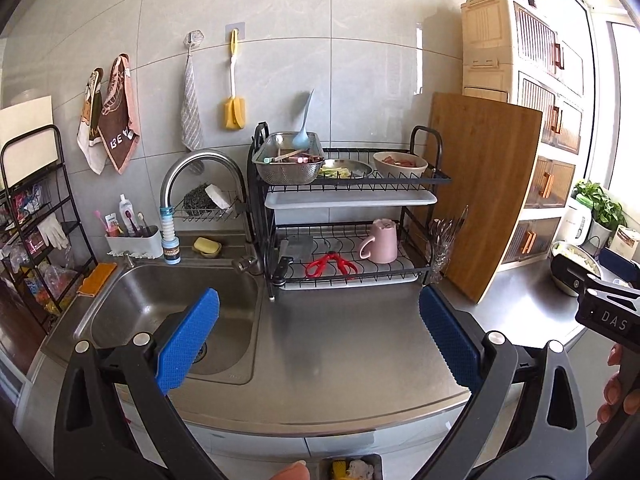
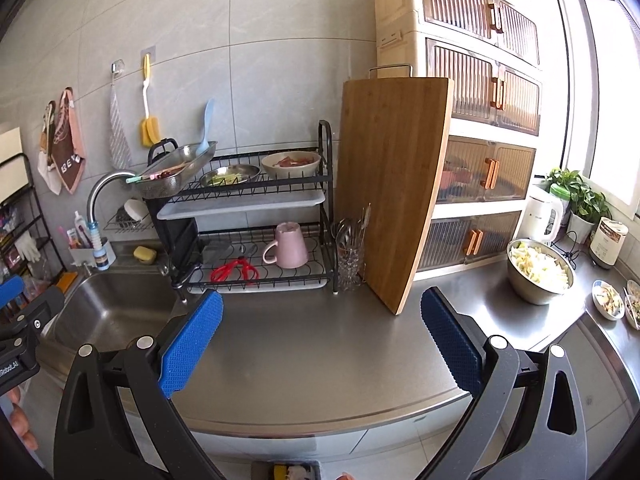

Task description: Collect trash

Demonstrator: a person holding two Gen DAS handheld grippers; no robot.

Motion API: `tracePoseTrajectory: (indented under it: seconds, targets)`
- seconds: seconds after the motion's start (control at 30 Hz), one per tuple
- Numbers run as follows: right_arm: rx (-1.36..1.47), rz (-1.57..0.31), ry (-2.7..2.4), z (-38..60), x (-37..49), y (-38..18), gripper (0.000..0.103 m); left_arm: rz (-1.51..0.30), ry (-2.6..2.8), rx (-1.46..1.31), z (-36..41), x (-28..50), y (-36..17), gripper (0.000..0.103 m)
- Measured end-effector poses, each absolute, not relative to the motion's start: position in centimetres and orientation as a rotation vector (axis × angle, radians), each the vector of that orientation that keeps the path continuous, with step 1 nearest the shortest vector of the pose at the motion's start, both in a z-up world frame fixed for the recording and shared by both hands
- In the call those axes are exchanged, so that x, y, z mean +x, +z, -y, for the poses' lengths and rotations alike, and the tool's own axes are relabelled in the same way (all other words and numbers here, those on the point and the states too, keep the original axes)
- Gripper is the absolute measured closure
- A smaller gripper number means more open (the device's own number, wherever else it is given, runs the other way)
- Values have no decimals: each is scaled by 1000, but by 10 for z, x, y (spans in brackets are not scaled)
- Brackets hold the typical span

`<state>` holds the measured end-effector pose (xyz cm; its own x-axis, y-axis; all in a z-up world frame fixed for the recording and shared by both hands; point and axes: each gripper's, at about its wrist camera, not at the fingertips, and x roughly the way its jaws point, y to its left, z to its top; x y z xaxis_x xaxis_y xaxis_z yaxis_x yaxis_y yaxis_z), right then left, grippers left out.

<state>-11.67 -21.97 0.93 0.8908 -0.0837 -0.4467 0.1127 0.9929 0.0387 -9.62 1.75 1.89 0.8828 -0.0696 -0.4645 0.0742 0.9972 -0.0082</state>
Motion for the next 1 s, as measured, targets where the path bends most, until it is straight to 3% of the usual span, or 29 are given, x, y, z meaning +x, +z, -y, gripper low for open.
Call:
tracePoseTrajectory:
  seconds: [1.0]
  targets:
    - [52, -459, -96, 220, -117, 18, 3, -470, -91, 16, -10, -97, 27, 8]
